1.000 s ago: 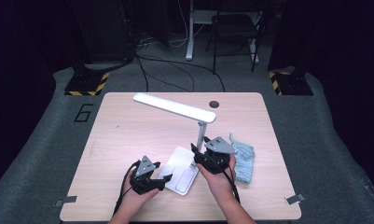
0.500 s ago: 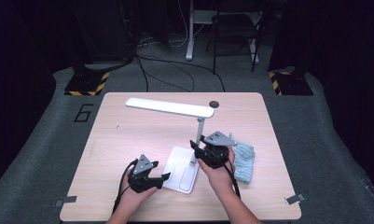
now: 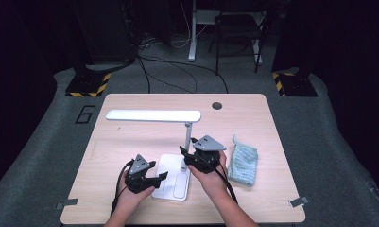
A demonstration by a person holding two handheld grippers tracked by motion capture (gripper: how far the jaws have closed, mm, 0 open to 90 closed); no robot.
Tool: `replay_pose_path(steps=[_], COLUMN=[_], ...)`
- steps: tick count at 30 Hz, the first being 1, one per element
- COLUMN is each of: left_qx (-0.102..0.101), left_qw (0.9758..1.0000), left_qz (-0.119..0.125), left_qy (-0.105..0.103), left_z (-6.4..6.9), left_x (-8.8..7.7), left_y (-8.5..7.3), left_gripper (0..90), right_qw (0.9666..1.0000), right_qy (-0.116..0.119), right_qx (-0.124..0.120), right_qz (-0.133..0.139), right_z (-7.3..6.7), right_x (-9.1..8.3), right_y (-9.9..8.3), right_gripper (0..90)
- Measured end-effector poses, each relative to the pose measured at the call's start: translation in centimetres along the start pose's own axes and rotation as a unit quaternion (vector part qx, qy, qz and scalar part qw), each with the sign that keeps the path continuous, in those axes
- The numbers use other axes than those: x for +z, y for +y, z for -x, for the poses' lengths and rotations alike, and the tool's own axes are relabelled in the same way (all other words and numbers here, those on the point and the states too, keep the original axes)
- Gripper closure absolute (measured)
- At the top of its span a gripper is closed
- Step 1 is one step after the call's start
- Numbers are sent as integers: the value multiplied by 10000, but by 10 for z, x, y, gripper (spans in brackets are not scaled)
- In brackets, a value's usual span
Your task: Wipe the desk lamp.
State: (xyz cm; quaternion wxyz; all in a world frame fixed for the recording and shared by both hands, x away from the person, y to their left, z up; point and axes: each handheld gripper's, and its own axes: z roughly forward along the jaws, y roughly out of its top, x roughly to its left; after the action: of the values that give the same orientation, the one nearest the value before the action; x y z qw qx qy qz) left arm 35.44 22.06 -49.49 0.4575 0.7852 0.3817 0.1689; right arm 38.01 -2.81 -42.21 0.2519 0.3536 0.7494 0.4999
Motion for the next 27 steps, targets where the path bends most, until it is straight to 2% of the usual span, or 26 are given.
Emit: replay_pose_path(steps=[2, 4, 6, 10, 13, 16, 18, 21, 23, 25, 27], left_qx=[6, -10, -15, 8, -16, -46, -17, 38, 49, 34, 41], left_qw=[10000, 10000, 10000, 10000, 10000, 9999, 10000, 9999, 9998, 9999, 9999], left_qz=[-31, -43, -40, -65, -86, -16, -26, -89, -175, -110, -151], left_qy=[-13, 2, 11, 28, 9, 100, 65, 59, 2, 37, -5], left_z=[-1, -2, -3, -3, -4, -5, -6, -6, -6, -6, -7], left_x=[-1, -1, -1, 0, 1, 2, 2, 3, 3, 4, 4], left_y=[0, 0, 0, 0, -1, -2, -2, -3, -3, -3, -4], left_gripper=[315, 315, 315, 317, 318, 318, 318, 318, 318, 320, 323], right_qw=[10000, 9998, 9996, 9995, 9985, 9980, 9976, 9978, 9972, 9970, 9965], right_qy=[-56, -152, -46, 199, 421, 529, 611, 655, 721, 750, 828], right_qx=[29, 123, 270, 238, 358, 345, 318, 111, 152, 163, 103], right_qz=[13, 38, 42, 25, 30, 32, -13, -83, -134, -121, -115], right_z=[2, 4, 9, 14, 16, 15, 12, 5, 5, 5, 6], right_x=[-4, -5, -4, -1, 2, 5, 7, 9, 11, 13, 16], right_y=[-1, -2, -2, 0, 0, 2, 4, 7, 9, 10, 11], right_gripper=[593, 610, 618, 630, 668, 732, 759, 766, 768, 768, 768])
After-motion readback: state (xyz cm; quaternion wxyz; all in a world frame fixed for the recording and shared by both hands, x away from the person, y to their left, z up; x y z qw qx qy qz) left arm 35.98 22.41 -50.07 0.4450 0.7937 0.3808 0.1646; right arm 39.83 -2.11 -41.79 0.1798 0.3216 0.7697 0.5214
